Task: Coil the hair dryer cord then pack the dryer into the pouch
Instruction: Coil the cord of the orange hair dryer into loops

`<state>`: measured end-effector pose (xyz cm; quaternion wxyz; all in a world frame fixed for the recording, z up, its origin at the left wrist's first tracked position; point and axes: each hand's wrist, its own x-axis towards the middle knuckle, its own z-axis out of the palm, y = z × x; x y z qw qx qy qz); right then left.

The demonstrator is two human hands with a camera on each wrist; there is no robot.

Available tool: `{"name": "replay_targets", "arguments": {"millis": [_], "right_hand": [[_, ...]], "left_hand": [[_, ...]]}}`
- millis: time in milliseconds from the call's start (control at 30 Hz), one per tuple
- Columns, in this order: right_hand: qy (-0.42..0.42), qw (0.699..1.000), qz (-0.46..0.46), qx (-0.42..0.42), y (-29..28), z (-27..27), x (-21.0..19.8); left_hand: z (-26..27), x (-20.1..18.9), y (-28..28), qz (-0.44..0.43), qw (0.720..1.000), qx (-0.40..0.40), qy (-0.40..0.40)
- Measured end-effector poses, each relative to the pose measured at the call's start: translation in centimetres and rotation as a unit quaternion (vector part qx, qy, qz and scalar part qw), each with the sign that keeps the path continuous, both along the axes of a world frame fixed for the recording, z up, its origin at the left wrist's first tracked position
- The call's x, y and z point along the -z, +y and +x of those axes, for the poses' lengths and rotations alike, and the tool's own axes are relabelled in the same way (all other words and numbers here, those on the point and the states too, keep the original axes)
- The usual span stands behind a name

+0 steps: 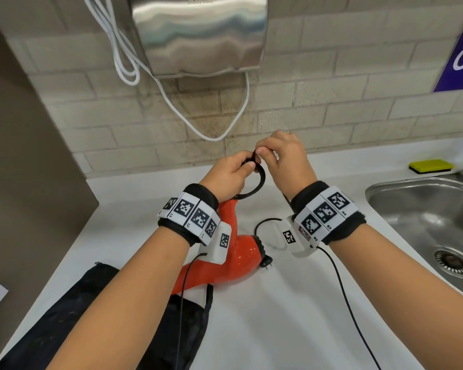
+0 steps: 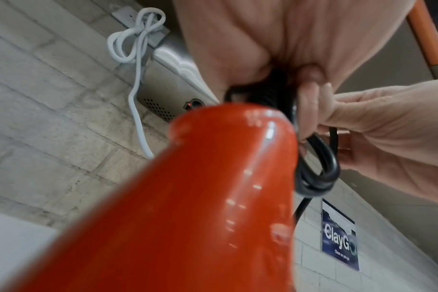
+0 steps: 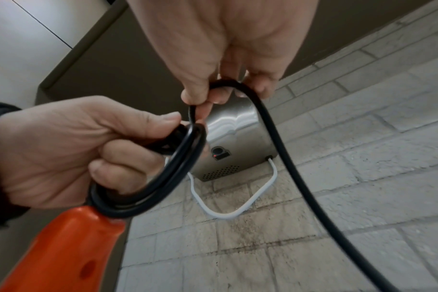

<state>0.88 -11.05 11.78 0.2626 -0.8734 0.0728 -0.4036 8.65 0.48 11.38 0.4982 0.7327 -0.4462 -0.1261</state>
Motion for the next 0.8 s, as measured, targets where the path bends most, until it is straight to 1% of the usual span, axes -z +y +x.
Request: {"name": "replay_targets", "arguments": {"millis": [67,100,167,200,233,267,300,333,367,433,500,533,567,600,667,733,800], "right_hand": [[-0.045,0.998,0.035,-0.006,-0.2,-0.2,0.7],[-0.063,0.997,0.033,0.008,-0.2,-0.3,1.2],[-0.078,0.997,-0.002,0.019,0.1,-1.1,2.3],[-0.069,0.997,-0.019,-0.002,0.2,-1.5,2.7],[-0.034,0.998,-0.029,-0.040,0.5,-2.0,3.3],[0.028,0.996,-0.027,-0.083,0.7,-2.4,3.8],[0.110,0.987,-0.022,-0.115,0.9,-2.8,4.5],[0.194,0.972,-0.020,-0.132,1.0,-2.9,5.2],[0.273,0.953,-0.016,-0.131,1.0,-3.1,6.0],[0.397,0.913,-0.009,-0.099,1.2,-3.2,7.3],[0.517,0.854,-0.041,-0.049,1.6,-3.1,8.5],[0.561,0.825,-0.062,-0.033,1.8,-3.1,9.1],[0.584,0.808,-0.073,-0.033,2.0,-3.0,9.9],[0.593,0.801,-0.063,-0.047,1.8,-2.9,10.6],[0.589,0.805,-0.029,-0.063,1.4,-2.7,11.9],[0.579,0.814,-0.006,-0.057,0.8,-2.5,12.7],[0.580,0.813,-0.002,-0.056,0.3,-2.1,13.1]], "left_hand": [[0.0,0.2,-0.1,-0.017,0.999,-0.008,0.029],[0.1,0.2,-0.1,-0.025,0.999,-0.013,0.042],[0.2,0.4,-0.2,-0.037,0.997,-0.026,0.057],[0.2,0.5,-0.2,-0.041,0.997,-0.034,0.061],[0.2,0.5,-0.2,-0.047,0.996,-0.041,0.066],[0.2,0.6,-0.2,-0.053,0.995,-0.047,0.071],[0.2,0.6,-0.2,-0.060,0.994,-0.052,0.077],[0.2,0.6,-0.2,-0.066,0.993,-0.057,0.082],[0.2,0.7,-0.2,-0.070,0.992,-0.060,0.086],[0.2,0.7,-0.1,-0.071,0.992,-0.060,0.089],[0.1,0.7,0.0,-0.071,0.992,-0.057,0.089],[-0.1,0.7,0.1,-0.071,0.992,-0.055,0.090],[-0.2,0.7,0.2,-0.073,0.991,-0.055,0.093],[-0.3,0.6,0.3,-0.075,0.991,-0.053,0.097],[-0.6,0.5,0.4,-0.077,0.990,-0.048,0.105],[-0.8,0.4,0.4,-0.076,0.990,-0.044,0.108],[-0.9,0.4,0.4,-0.076,0.990,-0.040,0.111]]}}
